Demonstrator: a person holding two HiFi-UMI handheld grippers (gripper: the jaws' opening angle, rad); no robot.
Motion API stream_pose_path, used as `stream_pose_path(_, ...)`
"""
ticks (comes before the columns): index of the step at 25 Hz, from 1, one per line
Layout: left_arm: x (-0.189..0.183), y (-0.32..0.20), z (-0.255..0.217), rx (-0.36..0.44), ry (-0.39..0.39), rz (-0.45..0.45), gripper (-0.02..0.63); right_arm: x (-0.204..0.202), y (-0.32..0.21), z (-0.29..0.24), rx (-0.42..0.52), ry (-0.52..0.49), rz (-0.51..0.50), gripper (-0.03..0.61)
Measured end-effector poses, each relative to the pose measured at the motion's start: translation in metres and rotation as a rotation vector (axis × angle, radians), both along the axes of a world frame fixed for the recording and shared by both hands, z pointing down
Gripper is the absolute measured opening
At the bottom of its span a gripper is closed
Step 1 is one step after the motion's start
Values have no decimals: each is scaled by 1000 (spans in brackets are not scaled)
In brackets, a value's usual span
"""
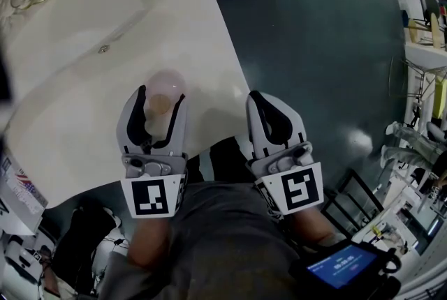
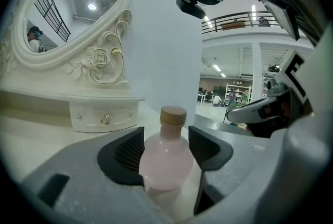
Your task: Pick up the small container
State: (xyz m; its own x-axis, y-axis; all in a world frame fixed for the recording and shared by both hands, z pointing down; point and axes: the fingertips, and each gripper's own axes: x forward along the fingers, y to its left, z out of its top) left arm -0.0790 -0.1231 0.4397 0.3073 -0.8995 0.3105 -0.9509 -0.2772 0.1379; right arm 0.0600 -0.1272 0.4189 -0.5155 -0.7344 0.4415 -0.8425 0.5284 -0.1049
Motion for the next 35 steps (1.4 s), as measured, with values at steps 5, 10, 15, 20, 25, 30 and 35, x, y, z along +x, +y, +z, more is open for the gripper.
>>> stream_pose_path(5,-1,-2,-2,9,2,-7,273,0,-1,0,2,-3,4,14)
stream_pose_path(10,0,1,-1,0,-7,-2,267,0,1,1,-2,-3,3,14)
stream_pose_path(15,2,0,-4,12,-44,3,244,0,1,1,-4,-3,7,14)
stream_pose_path(20,2,0,-9,33,-46,-1,187,2,1,-2,2,-5,14,14)
stream_pose_path(25,3,0,-11,34,-49,-1,173,2,2,-4,7,-7,17,14)
stream_pose_path(30,4,-1,-12,48,-63,9,156,3,2,-6,11,-6,21,14)
stream_pose_path(35,5,0,-12,56,-75,13,146,3,2,-9,18,-5,22,14)
